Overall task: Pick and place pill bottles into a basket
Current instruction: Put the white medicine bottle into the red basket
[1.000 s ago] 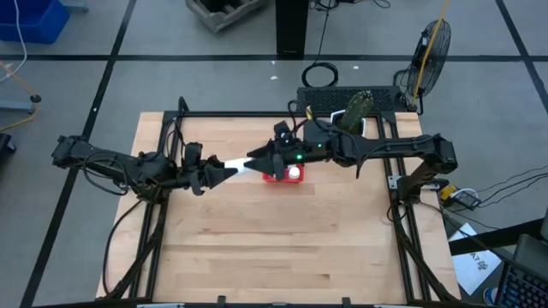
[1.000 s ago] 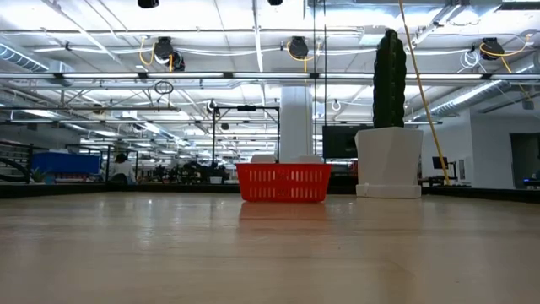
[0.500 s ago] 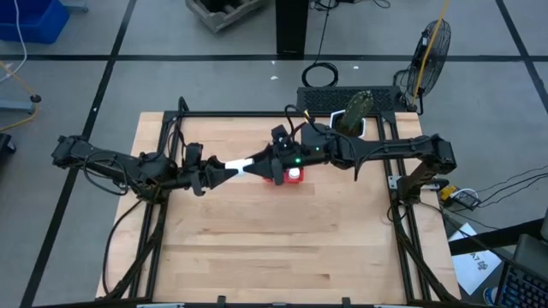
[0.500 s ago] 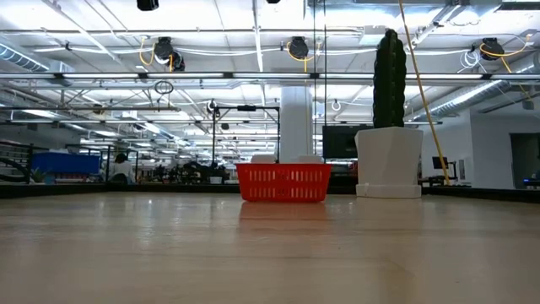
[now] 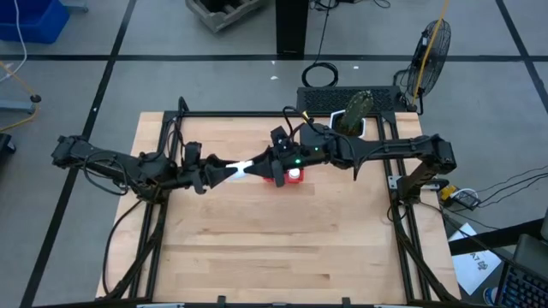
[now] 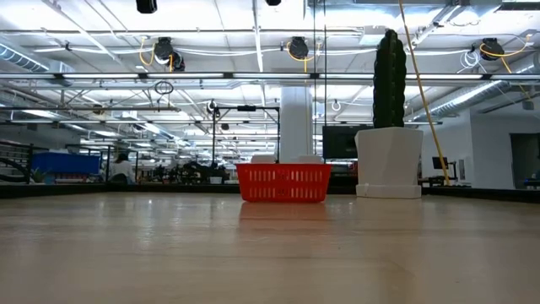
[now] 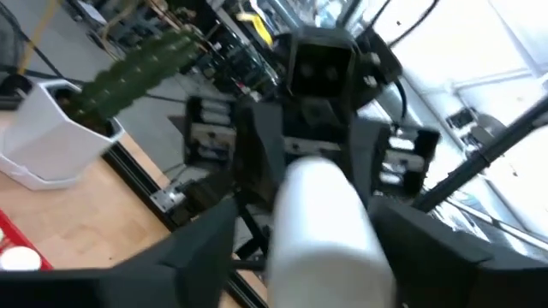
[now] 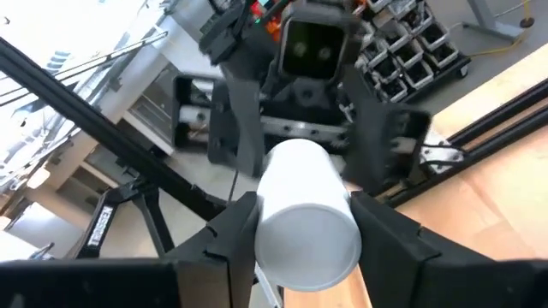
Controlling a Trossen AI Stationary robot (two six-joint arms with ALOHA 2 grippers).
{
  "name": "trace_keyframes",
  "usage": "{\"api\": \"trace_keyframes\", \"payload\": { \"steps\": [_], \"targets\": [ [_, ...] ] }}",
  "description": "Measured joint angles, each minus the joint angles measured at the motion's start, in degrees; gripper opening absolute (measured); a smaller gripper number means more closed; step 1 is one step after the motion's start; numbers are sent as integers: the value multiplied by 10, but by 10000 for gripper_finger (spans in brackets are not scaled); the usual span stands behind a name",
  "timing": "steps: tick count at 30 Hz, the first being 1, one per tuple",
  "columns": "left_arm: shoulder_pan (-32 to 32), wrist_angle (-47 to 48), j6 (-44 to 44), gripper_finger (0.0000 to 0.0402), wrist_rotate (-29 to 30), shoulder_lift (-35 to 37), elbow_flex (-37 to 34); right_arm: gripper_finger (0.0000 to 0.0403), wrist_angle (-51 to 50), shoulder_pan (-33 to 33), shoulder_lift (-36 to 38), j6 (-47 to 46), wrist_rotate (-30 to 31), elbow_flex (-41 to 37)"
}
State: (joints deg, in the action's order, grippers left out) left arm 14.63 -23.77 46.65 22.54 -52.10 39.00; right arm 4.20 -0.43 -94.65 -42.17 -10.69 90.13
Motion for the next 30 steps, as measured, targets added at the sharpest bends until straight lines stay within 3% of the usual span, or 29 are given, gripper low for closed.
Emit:
{"api": "trace_keyframes", "payload": {
  "steps": [5, 7, 17, 23, 30],
  "targets": [
    [0, 0, -17, 371, -2, 8, 0, 148, -40, -7, 15, 12, -3, 0],
    [0, 2, -19, 390, -8, 14, 0, 148, -48, -8, 20, 19, 0, 0],
    [-1, 86, -46, 346, -40, 43, 0, 148, -254, -12, 60, 100, 79, 0],
    [-1, 129, -40, 331, -25, 57, 0, 148, -396, -40, 55, 142, 94, 0],
    [-1, 164, -34, 331, -14, 58, 0, 148, -477, -83, 23, 235, 92, 0]
  ]
}}
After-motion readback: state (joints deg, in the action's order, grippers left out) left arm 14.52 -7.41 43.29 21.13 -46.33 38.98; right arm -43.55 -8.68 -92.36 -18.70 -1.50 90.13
